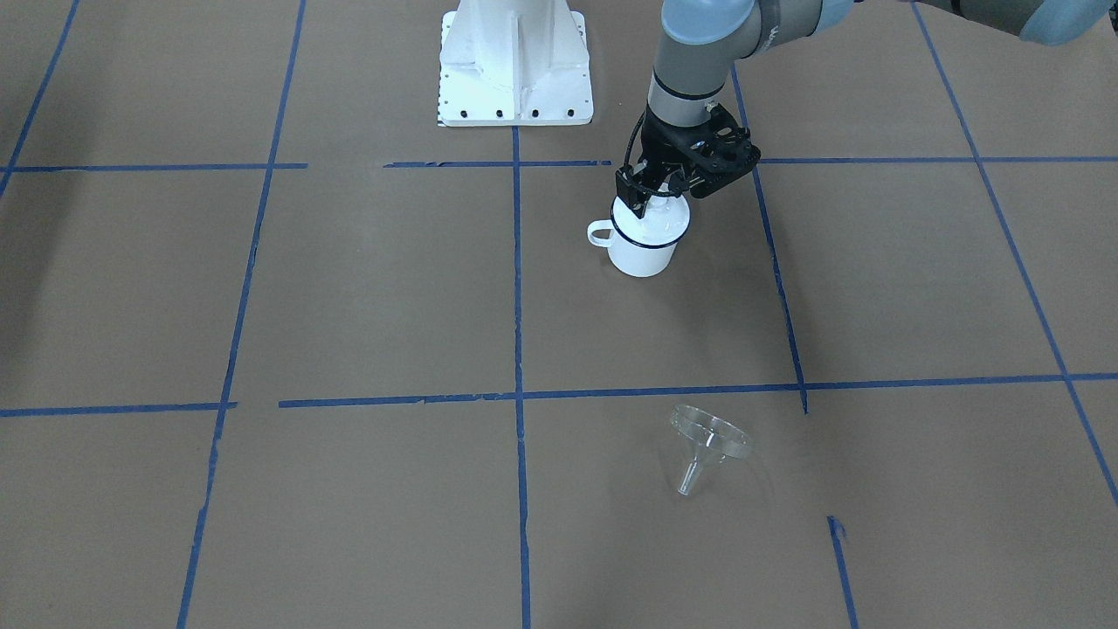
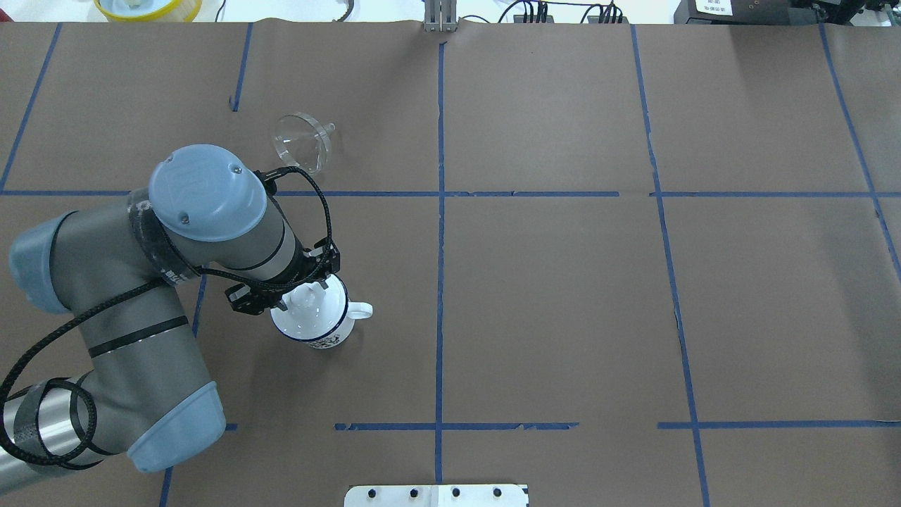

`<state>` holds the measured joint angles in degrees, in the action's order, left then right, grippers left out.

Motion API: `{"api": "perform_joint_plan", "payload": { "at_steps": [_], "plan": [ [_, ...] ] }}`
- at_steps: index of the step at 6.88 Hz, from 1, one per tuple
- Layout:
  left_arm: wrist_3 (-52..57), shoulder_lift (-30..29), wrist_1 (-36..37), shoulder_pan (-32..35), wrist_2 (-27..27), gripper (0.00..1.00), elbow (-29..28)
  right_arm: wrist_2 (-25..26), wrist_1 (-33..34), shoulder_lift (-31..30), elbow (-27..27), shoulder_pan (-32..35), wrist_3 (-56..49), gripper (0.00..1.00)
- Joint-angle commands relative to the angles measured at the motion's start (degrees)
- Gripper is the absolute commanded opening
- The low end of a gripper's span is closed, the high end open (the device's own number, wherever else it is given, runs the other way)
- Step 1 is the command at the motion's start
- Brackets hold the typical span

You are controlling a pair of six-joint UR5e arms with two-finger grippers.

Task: Place funnel on cup
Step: 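Lower the left gripper and close it on the white lid, then lift the white lid off the mug and set it down nearer the robot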

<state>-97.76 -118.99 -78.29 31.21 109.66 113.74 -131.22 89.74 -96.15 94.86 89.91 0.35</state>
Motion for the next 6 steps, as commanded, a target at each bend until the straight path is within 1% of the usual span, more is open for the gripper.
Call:
{"api": "perform_joint_plan", "payload": {
  "at_steps": [1, 2, 3, 4, 5, 6],
  "plan": [
    [0.03, -0.1, 0.07, 0.08, 0.11, 0.0, 0.42, 0.0, 0.0, 0.0, 0.06, 0.0, 0.0, 1.0],
    [0.03, -0.02, 0.5, 0.61, 0.2, 0.0, 2.08, 0.0, 0.0, 0.0, -0.03, 0.0, 0.0, 1.0],
    [0.12, -0.19, 4.51, 2.61, 0.2, 0.0, 6.19, 0.0, 0.0, 0.0, 0.06, 0.0, 0.0, 1.0],
    [0.55, -0.71, 10.47, 5.07, 0.12, 0.0, 12.49, 0.0, 0.0, 0.0, 0.06, 0.0, 0.0, 1.0],
    [0.73, -1.41, 13.83, 7.01, 0.2, 0.0, 14.73, 0.0, 0.0, 0.0, 0.06, 0.0, 0.0, 1.0],
    [0.99, 0.84, 13.69, 6.68, 0.46, 0.0, 17.54, 0.0, 0.0, 0.0, -0.03, 0.0, 0.0, 1.0]
  ]
}}
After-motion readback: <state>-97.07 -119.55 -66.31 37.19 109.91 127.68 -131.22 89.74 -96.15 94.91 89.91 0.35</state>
